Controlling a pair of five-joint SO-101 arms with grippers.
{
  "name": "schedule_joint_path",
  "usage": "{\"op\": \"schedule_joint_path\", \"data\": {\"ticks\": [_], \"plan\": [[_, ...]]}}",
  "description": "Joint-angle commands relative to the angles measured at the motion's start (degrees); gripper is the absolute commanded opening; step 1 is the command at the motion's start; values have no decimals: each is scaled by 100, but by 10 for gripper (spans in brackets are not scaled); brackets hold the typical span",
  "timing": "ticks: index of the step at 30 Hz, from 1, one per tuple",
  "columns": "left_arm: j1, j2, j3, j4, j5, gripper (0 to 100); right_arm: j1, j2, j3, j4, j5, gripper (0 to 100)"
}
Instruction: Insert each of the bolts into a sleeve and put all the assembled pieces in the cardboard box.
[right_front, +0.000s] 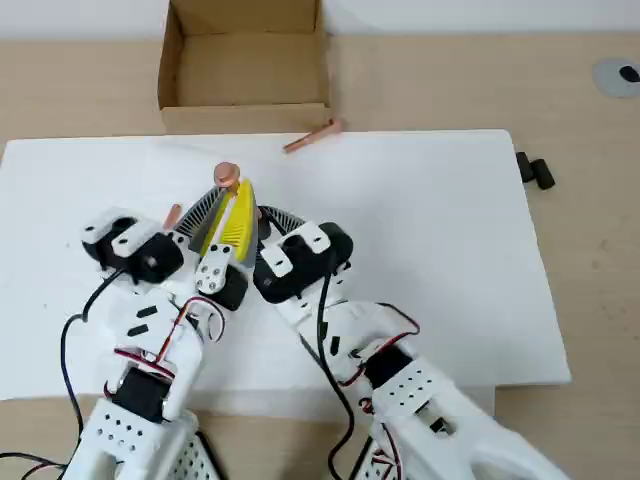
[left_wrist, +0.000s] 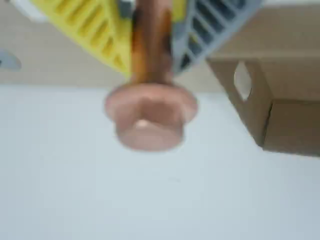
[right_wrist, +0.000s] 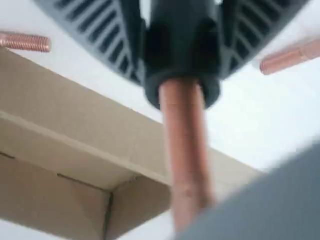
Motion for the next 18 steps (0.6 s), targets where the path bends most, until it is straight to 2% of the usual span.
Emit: {"op": "schedule_joint_path", "data": {"ticks": [1,5,18], "plan": [[132,-66,97,-237,9,5,48,-127,-418,9,-35,9],[132,-48,396,-202,9,5,48,-242,-400,18,-35,9],[431,-57,404,949,0,5,57,-268,-409,18,-35,9]]}}
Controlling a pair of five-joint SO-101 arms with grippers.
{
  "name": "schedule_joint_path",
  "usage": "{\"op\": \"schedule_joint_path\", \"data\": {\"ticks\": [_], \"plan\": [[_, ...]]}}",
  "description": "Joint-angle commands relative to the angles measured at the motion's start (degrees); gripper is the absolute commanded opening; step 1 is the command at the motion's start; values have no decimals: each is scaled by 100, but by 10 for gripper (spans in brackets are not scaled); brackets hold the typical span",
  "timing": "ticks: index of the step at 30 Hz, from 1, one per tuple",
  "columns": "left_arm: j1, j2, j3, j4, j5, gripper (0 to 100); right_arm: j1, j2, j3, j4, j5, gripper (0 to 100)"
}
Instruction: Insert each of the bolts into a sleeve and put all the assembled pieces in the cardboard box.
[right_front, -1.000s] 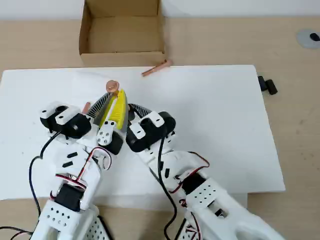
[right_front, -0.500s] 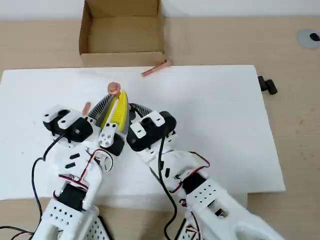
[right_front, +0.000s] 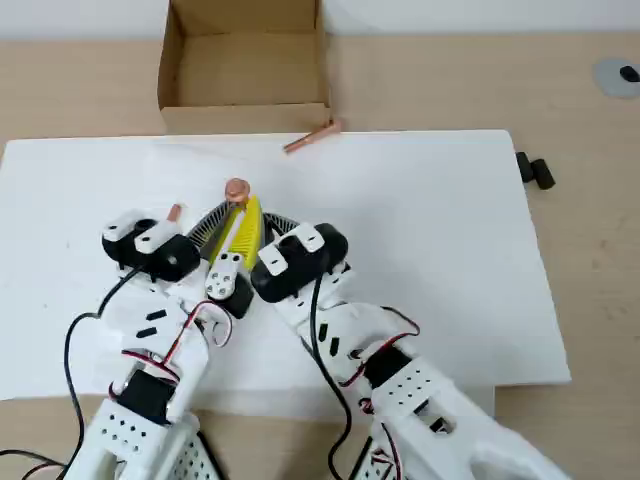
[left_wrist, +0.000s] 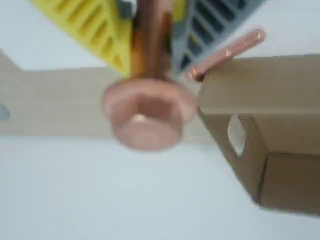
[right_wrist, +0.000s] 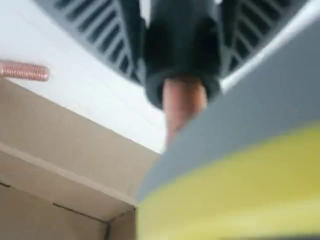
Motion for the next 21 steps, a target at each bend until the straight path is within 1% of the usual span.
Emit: {"op": "schedule_joint_path", "data": {"ticks": [1,7,13,14,16,18,21], "plan": [[229,13,53,360,26,5,48,-277,-453,-53,-35,9],[211,13,-457,1196,26,7,48,-277,-453,-53,-35,9],[158,13,-862,1732,26,11,48,-277,-453,-53,-35,9],[97,13,-932,1829,26,26,48,-286,-453,-53,-35,9],[-35,13,-1081,2075,26,88,48,-286,-453,-53,-35,9],[-123,13,-1275,2514,26,147,48,-286,-453,-53,-35,9],[-97,13,-1653,3420,26,168,48,-286,-453,-53,-35,9]]}}
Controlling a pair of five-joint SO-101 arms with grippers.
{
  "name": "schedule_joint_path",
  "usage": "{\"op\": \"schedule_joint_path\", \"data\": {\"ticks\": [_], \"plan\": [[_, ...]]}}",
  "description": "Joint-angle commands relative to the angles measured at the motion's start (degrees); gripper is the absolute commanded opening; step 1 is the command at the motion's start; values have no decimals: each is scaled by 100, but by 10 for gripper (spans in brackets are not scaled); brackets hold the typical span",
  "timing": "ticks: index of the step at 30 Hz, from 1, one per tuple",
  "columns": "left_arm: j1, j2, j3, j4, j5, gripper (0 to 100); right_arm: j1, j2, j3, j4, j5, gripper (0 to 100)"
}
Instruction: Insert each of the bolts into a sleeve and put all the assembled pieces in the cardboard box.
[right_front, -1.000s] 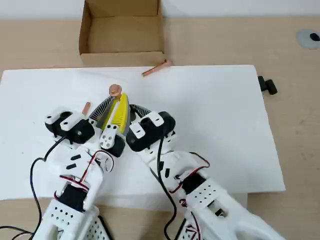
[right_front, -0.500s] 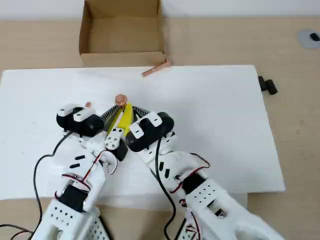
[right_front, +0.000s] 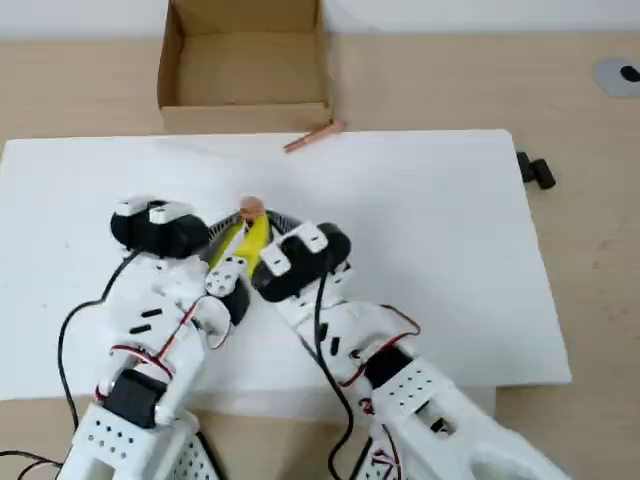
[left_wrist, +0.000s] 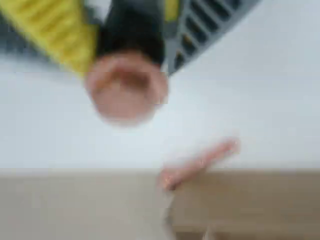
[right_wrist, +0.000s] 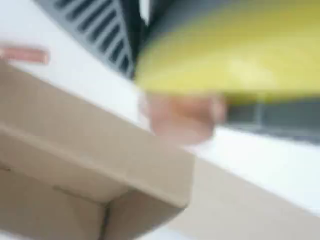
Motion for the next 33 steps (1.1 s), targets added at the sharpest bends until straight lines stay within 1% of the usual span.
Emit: {"op": "schedule_joint_path", "data": {"ticks": [1,3,9,12,14,15,18,20,21,23,26,29,33], "plan": [[-9,-22,-589,897,-26,168,66,-268,-435,-44,-35,9],[-9,-22,-721,1073,-26,168,66,-268,-435,-44,-35,9],[-79,-31,-809,1081,-26,168,154,-268,-435,-44,-35,9],[-343,-31,-993,1090,-26,173,286,-268,-435,26,-35,9],[-580,-31,-1187,1169,-26,202,356,-259,-532,281,-35,9],[-686,-31,-1371,1363,-26,219,400,-242,-629,457,-35,9],[-870,-31,-2110,2286,9,244,620,-215,-1095,1020,-35,9],[-897,-31,-2602,2760,18,247,813,-75,-1473,1327,-35,9],[-897,-31,-2848,2848,-9,247,910,66,-1692,1433,-35,9],[-993,-22,-3305,2840,9,245,1130,532,-2202,1547,-35,9],[-1477,22,-3763,2831,26,243,1385,1499,-3240,1609,-35,9],[-2048,22,-3534,2716,26,243,1508,2536,-4541,1873,-26,9],[-2910,-4,-2567,2347,26,243,1560,3864,-6202,2426,-18,9]]}}
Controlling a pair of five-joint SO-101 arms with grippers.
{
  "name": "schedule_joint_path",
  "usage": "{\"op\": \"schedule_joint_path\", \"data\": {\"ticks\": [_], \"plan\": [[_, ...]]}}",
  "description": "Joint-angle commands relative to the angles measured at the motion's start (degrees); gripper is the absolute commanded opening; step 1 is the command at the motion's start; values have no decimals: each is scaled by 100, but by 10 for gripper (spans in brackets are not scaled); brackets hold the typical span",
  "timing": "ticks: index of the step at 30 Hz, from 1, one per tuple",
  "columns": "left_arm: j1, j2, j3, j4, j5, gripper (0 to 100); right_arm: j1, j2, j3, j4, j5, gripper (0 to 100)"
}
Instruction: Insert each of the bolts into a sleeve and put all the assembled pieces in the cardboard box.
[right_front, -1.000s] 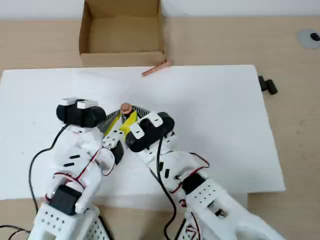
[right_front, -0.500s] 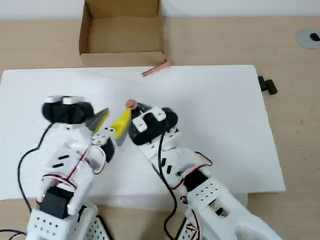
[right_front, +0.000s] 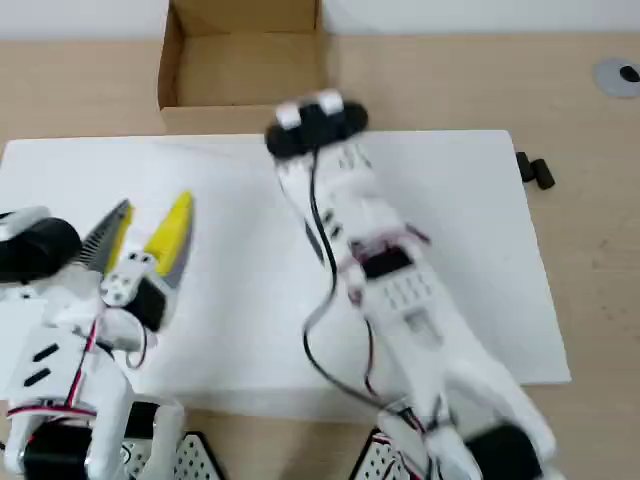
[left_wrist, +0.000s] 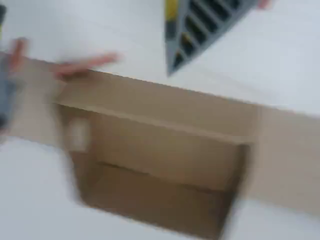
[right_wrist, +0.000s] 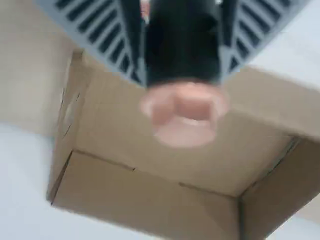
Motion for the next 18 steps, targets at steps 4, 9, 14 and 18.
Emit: {"op": "schedule_joint_path", "data": {"ticks": [4,9,14,18], "plan": [[-870,-4,1345,-431,26,243,233,1991,-3108,598,9,9],[-1081,-13,1749,-431,9,243,514,3670,-4989,809,237,9],[-1284,-13,1925,-431,18,243,734,5358,-6897,1169,237,9],[-1257,-4,2171,-440,18,243,831,6615,-8505,1512,211,9]]}}
